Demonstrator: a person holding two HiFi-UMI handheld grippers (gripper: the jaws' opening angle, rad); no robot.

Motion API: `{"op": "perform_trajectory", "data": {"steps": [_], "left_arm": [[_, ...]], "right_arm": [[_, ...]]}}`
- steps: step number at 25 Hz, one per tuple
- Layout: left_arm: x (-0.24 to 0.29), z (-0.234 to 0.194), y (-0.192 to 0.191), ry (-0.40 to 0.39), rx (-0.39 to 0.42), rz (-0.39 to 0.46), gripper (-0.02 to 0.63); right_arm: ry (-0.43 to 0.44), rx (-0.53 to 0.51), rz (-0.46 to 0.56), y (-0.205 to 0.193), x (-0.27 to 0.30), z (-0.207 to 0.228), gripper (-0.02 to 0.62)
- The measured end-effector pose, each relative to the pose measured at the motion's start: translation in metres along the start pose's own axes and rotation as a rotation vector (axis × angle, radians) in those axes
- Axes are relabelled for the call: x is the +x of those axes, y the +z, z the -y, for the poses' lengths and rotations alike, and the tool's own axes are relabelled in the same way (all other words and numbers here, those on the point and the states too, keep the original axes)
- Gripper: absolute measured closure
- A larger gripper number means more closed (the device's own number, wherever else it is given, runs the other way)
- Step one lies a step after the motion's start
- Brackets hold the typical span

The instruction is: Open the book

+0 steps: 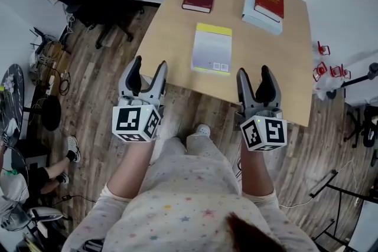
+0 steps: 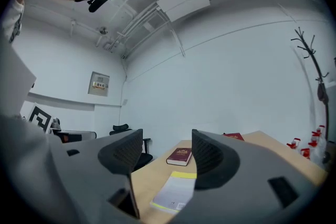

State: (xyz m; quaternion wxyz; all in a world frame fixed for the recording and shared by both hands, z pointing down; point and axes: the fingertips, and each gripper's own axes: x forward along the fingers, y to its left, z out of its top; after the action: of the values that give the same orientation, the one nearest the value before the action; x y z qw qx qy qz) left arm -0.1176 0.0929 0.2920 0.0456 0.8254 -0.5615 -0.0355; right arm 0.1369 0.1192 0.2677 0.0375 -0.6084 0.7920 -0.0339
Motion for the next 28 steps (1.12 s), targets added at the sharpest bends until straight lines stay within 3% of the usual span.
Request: {"op": "perform_trajectory", "data": {"steps": [9, 17, 28], "left_arm": [[0.044, 0.011, -0.002, 0.087, 0.019, 0.0, 0.348], [0.079, -0.015, -0.006, 0.122, 0.015, -0.019, 0.348], [0.171, -0.081, 0.007, -0.012, 0.025, 0.006, 0.348]], "right_arm": [[0.101, 0.01, 0.007, 0.009, 0.053, 0.048, 0.315], [0.141, 0.022, -0.036, -0.008, 0.105, 0.042, 0.318], [0.002, 0.002, -0.006, -0.006, 0.188, 0.032, 0.327]]}}
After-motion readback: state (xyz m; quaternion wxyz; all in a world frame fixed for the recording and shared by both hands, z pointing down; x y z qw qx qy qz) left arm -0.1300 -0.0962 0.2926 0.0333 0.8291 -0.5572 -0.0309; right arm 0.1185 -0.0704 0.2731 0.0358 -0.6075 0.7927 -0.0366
